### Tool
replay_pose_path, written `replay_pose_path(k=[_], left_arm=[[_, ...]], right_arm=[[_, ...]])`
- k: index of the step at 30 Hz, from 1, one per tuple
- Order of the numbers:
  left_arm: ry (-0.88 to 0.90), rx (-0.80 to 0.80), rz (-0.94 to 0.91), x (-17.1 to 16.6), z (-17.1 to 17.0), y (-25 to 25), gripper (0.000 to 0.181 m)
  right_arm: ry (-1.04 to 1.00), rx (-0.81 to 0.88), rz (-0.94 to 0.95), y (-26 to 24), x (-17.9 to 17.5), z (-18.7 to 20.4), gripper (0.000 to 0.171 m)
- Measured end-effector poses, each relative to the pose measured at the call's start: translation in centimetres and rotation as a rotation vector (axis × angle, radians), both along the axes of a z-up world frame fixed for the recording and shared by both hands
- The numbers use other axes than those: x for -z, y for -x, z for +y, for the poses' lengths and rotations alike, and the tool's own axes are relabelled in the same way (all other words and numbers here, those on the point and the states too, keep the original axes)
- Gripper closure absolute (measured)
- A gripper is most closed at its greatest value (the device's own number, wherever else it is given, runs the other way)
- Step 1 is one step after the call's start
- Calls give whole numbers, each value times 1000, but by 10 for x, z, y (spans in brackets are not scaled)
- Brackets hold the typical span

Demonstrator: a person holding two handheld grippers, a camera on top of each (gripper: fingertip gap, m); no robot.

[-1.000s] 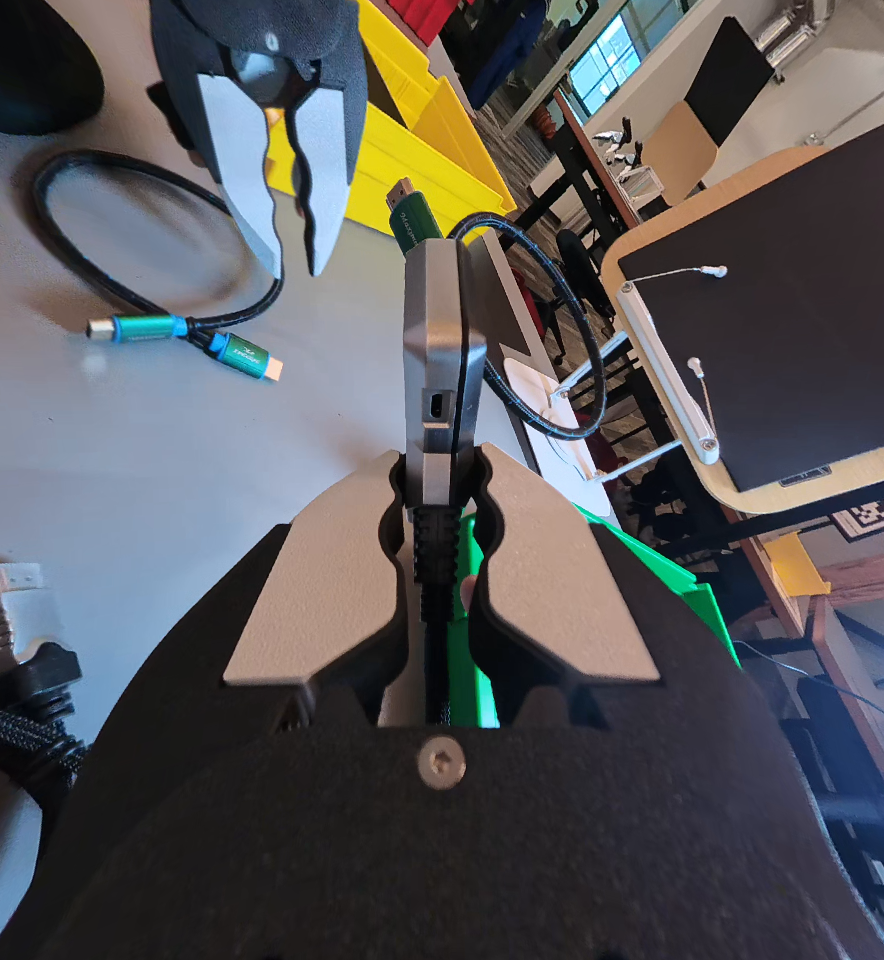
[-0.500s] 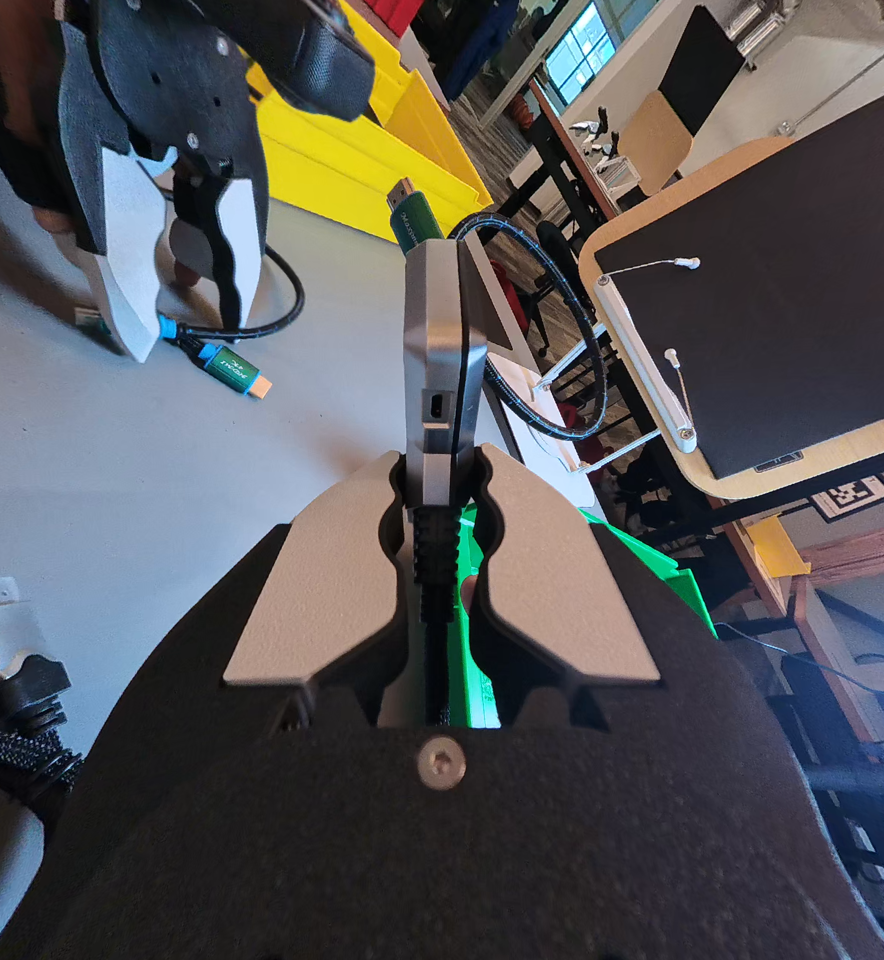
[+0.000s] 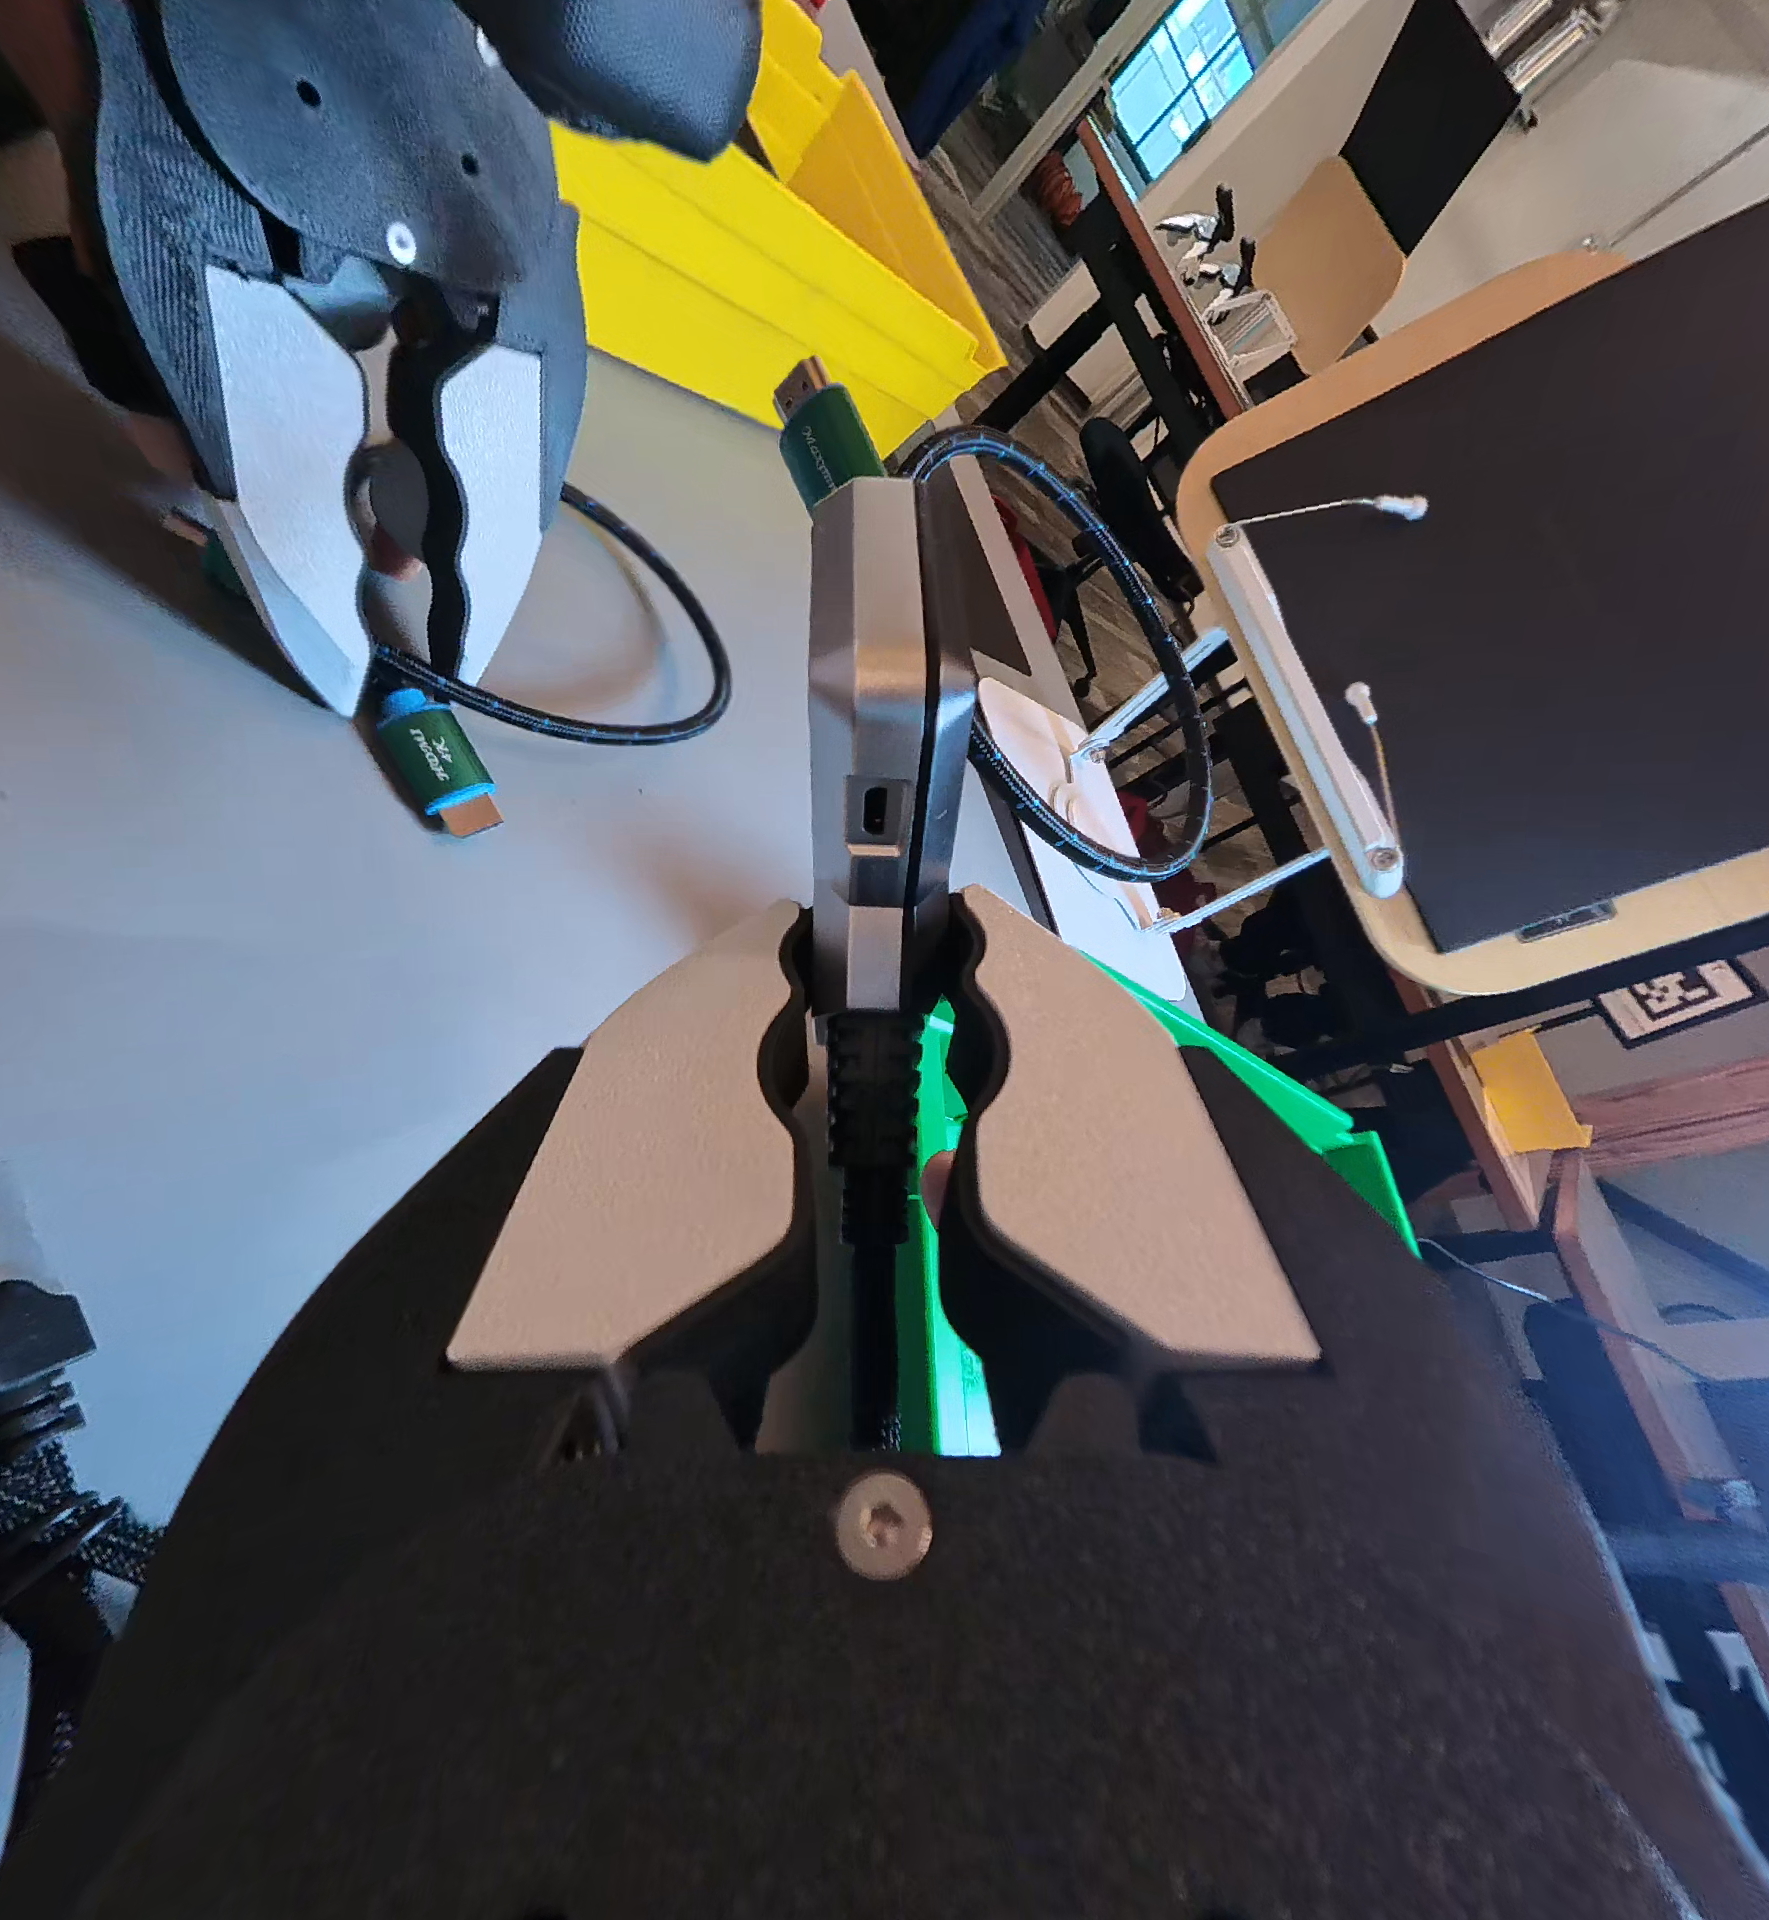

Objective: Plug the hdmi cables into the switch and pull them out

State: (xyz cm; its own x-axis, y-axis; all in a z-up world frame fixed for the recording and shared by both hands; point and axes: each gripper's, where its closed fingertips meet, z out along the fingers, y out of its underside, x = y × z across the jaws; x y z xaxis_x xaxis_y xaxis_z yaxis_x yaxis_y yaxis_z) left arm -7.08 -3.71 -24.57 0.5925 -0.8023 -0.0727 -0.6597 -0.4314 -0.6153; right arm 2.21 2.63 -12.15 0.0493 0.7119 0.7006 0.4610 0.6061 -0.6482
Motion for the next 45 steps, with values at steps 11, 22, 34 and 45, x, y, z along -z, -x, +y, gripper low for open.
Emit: replay_pose_path(k=[11, 22, 34, 45], left_arm=[[-74, 1, -291, -86, -39, 33, 171], [103, -3, -253, -104, -70, 47, 171], [418, 41, -143, -74, -51, 10, 168], [426, 39, -171, -72, -54, 1, 168]], right_arm=[[-97, -114, -9, 7, 10, -14, 148], [-453, -79, -77, 27, 14, -25, 149], [-623, -99, -188, 37, 43, -29, 149], [-625, -126, -249, 53, 62, -39, 148]])
